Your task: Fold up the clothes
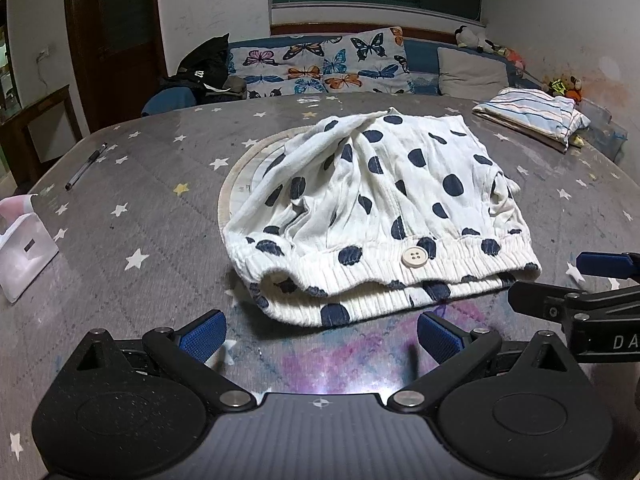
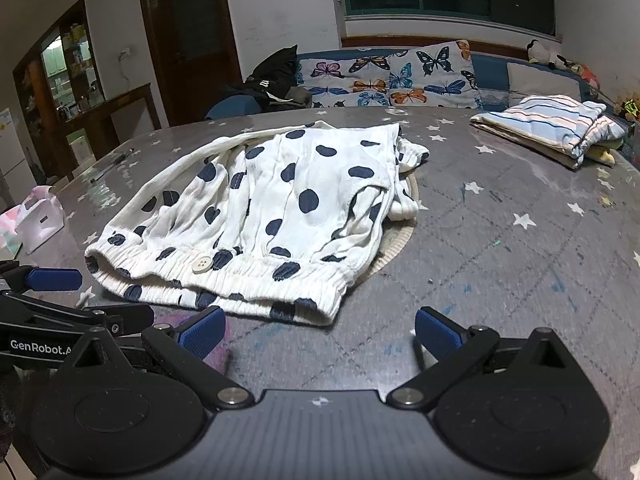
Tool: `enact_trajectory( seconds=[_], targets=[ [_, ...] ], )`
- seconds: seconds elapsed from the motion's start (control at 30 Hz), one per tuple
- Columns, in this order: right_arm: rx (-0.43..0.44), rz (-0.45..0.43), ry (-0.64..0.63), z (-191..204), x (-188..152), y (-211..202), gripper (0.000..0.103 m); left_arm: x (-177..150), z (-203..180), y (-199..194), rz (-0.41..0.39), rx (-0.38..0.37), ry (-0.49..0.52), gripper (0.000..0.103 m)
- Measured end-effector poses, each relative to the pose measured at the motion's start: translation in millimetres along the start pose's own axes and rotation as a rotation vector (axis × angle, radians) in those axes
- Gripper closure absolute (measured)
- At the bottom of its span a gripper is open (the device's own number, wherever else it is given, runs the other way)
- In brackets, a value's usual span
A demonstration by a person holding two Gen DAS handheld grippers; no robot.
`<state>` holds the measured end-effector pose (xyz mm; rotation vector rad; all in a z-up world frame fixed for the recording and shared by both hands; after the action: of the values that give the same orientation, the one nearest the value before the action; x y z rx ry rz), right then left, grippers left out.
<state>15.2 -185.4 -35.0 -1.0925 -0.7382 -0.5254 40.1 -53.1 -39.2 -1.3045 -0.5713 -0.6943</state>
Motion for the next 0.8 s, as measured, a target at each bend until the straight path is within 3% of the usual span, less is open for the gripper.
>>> enact_trajectory(
  seconds=[0.27,0.6,0.8],
  targets=[
    [0.008,-0.001,-0.001,-3.3,11.3,6.4,0.007,18.2,4.4,0.2,-0.030,-0.009,-0.010,0.000],
    [0.026,-0.001,0.016,-14.5,32.1,18.7,0.018,70.1,17.3,17.5,-0.120,0.015,-0.017,0.001],
    [0.027,0.010,0.037,-26.5,40.4,29.2,0.028,88.1,20.6,43.4,-0.119,-0.001,0.014,0.018]
  ],
)
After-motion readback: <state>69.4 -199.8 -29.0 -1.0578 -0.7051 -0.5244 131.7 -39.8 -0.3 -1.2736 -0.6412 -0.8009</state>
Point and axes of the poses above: each gripper's, at about its wrist camera, not at the fingertips, and y roughly the way its jaws point, z to its left, x to its top, the point moved 9 cm from there along y, roughly the way its jaws point, and after that the axes turned 13 degrees about x, right-handed, at the moved point
